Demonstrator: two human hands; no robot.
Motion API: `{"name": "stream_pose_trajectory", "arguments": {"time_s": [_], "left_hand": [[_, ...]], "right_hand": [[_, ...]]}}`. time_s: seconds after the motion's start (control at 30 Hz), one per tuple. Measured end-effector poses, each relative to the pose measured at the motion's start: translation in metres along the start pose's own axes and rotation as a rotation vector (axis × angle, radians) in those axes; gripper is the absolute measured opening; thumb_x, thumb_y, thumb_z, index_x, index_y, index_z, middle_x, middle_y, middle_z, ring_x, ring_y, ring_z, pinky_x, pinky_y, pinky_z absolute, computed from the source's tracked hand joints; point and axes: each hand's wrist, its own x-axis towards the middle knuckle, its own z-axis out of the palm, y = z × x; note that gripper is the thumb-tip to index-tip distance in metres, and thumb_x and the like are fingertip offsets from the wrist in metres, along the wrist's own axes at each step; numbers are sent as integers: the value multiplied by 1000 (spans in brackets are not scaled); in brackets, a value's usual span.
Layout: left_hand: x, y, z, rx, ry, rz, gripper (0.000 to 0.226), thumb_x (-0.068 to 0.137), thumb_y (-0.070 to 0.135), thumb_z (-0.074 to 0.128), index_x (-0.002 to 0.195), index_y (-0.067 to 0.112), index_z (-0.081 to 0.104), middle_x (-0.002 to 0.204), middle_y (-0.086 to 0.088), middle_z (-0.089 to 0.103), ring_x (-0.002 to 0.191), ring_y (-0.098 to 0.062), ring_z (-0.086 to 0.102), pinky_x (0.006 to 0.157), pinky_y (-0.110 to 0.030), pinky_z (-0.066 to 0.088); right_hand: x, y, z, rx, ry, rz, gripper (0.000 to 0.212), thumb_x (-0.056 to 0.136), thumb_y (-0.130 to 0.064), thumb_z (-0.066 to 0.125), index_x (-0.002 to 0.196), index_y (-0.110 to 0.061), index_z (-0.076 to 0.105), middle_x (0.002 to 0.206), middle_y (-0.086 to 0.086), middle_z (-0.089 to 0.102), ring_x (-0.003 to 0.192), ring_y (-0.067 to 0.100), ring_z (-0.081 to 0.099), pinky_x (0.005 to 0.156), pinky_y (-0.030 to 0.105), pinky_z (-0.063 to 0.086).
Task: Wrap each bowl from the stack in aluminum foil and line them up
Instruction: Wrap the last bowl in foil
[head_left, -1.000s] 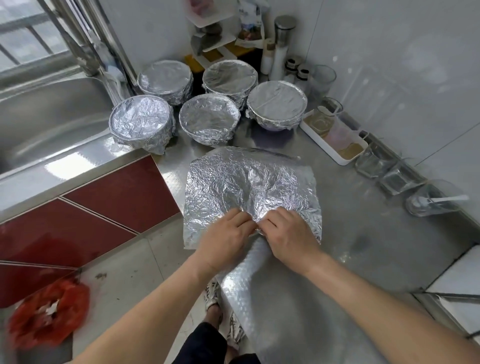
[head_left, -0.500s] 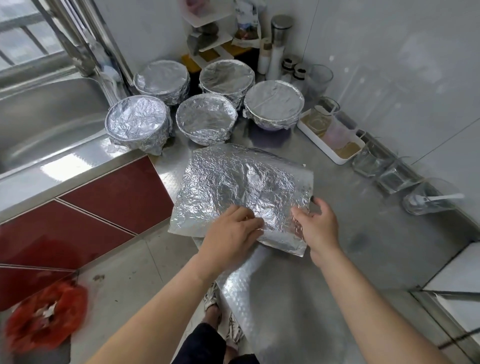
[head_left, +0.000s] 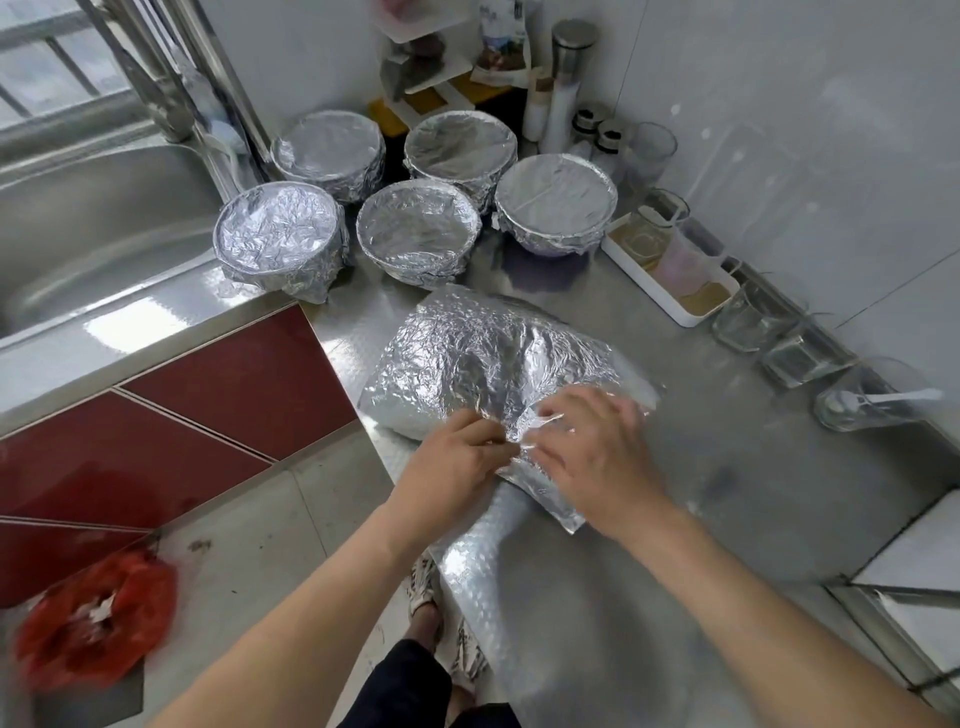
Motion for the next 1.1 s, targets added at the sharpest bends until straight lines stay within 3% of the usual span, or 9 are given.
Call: {"name": "stream_pose_trajectory", "arguments": {"time_s": [0.1, 0.2, 0.3, 0.4, 0.5, 0.63, 0.8, 1.0, 1.1], "left_hand": [[-1, -4, -4, -16, -2, -13, 29, 71, 2, 74, 97, 13, 77, 96, -1, 69, 92, -23, 57, 74, -31, 51], [-2, -2, -14, -82, 10, -75, 28, 77, 5, 63, 101, 10, 76, 100, -3, 69, 98, -25, 59, 77, -31, 53], [0, -1, -19, -97, -14, -98, 29, 90, 31, 55, 102, 15, 76, 101, 0, 68, 99, -22, 58, 77, -30, 51], [1, -2, -16, -94, -19, -82, 34, 90, 39, 53, 95, 17, 78, 93, 2, 69, 92, -21, 60, 72, -28, 51], [0, -5, -15, -66, -23, -58, 32, 88, 37, 54, 93, 17, 79, 89, 4, 71, 88, -21, 61, 70, -27, 52], [-2, -8, -14, -1, -16, -14, 28, 88, 31, 55, 94, 15, 78, 91, 2, 70, 89, -19, 60, 70, -28, 52], [-2, -14, -6, 77, 16, 35, 12, 80, 6, 75, 92, 11, 75, 92, -1, 68, 86, -22, 60, 73, -32, 52], [-6, -11, -6, 100, 31, 17, 17, 77, 1, 68, 92, 10, 72, 93, -3, 66, 88, -23, 58, 76, -33, 51], [-6, -4, -12, 34, 68, -26, 17, 82, 10, 63, 95, 10, 74, 95, -2, 68, 91, -22, 59, 80, -28, 49]], "right_hand": [[-3, -5, 8, -39, -151, -148, 8, 78, -29, 76, 82, -25, 70, 89, -8, 64, 85, 17, 60, 76, 35, 28], [-2, -5, 12, 22, -147, -118, 7, 83, -28, 72, 89, -23, 71, 87, -8, 63, 81, 18, 60, 72, 32, 32], [0, -4, 13, 16, -121, -49, 13, 82, -27, 73, 93, -21, 70, 102, -3, 65, 96, 22, 60, 78, 35, 37], [-1, 2, 14, 7, -155, -62, 22, 78, -29, 76, 98, -23, 72, 117, -2, 66, 113, 23, 60, 90, 39, 36], [-7, 10, 15, 67, -149, -159, 14, 80, -28, 71, 94, -24, 74, 108, -7, 70, 106, 19, 63, 87, 36, 43], [-10, 13, 21, 92, -90, -187, 20, 75, -17, 83, 92, -15, 74, 98, -3, 72, 93, 18, 67, 85, 30, 43], [-15, 8, 32, 38, 31, -244, 8, 84, -7, 71, 92, -8, 73, 97, 5, 72, 90, 22, 68, 81, 35, 52], [-19, -6, 32, -44, 30, -143, 14, 90, -17, 64, 99, -12, 73, 108, 2, 71, 109, 22, 64, 98, 41, 44], [-19, -3, 8, 12, 120, 91, 19, 89, -26, 60, 101, -16, 72, 108, 0, 69, 105, 23, 62, 90, 42, 43]]}}
